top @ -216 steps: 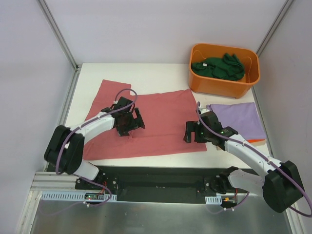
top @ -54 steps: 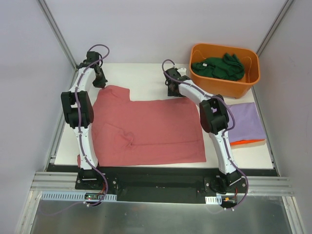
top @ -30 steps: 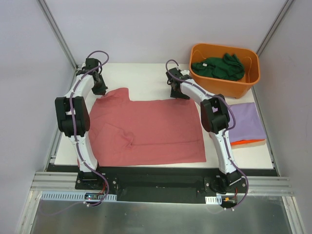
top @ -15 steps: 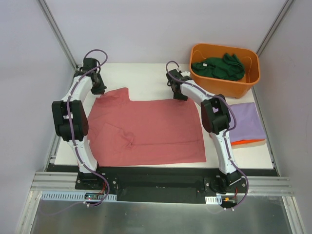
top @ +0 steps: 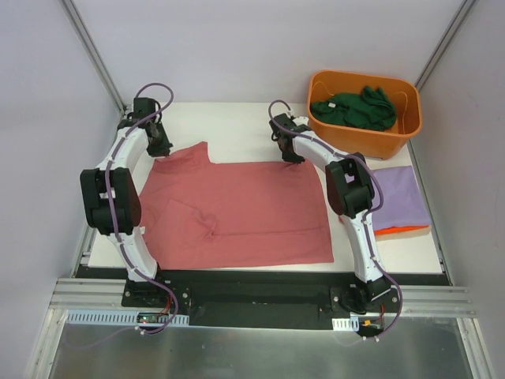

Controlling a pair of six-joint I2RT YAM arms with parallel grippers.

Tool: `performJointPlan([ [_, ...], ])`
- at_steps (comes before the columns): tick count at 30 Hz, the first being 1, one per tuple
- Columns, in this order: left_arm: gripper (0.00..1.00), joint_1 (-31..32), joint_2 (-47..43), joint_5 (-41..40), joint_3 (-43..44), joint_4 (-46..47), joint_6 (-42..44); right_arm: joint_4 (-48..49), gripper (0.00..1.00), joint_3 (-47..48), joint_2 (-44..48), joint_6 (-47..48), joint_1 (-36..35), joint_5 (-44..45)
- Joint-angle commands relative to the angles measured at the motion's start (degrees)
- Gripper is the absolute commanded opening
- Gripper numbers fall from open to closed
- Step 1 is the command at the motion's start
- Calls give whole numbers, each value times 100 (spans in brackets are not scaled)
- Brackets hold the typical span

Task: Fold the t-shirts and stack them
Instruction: Grap the side of the flattened tshirt furthest away from the robot with both arms, then fold the other side of the tshirt into a rectangle

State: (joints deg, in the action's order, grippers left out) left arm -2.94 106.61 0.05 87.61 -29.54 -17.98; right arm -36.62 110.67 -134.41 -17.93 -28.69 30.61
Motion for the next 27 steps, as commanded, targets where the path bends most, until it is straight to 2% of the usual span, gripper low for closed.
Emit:
performJointPlan([
  [1,0,48,-588,188,-332,97,-153,129,6,-89,477,193,21,-29],
  [5,0,48,-974,249,-666,159,-285,287,1,-353,749,395,4,-117],
  [13,0,65,-2055,232,-1808,185,-803,612,1,-1345,1645,932,-260,-160],
  [22,0,65,-4110,-155,-3354,116,-1813,709,1,-2391,2664,1046,-506,-204],
  [27,0,57,-5192,-366,-3795,-350,-2377,753,1,-2910,3165,1046,-611,-205],
])
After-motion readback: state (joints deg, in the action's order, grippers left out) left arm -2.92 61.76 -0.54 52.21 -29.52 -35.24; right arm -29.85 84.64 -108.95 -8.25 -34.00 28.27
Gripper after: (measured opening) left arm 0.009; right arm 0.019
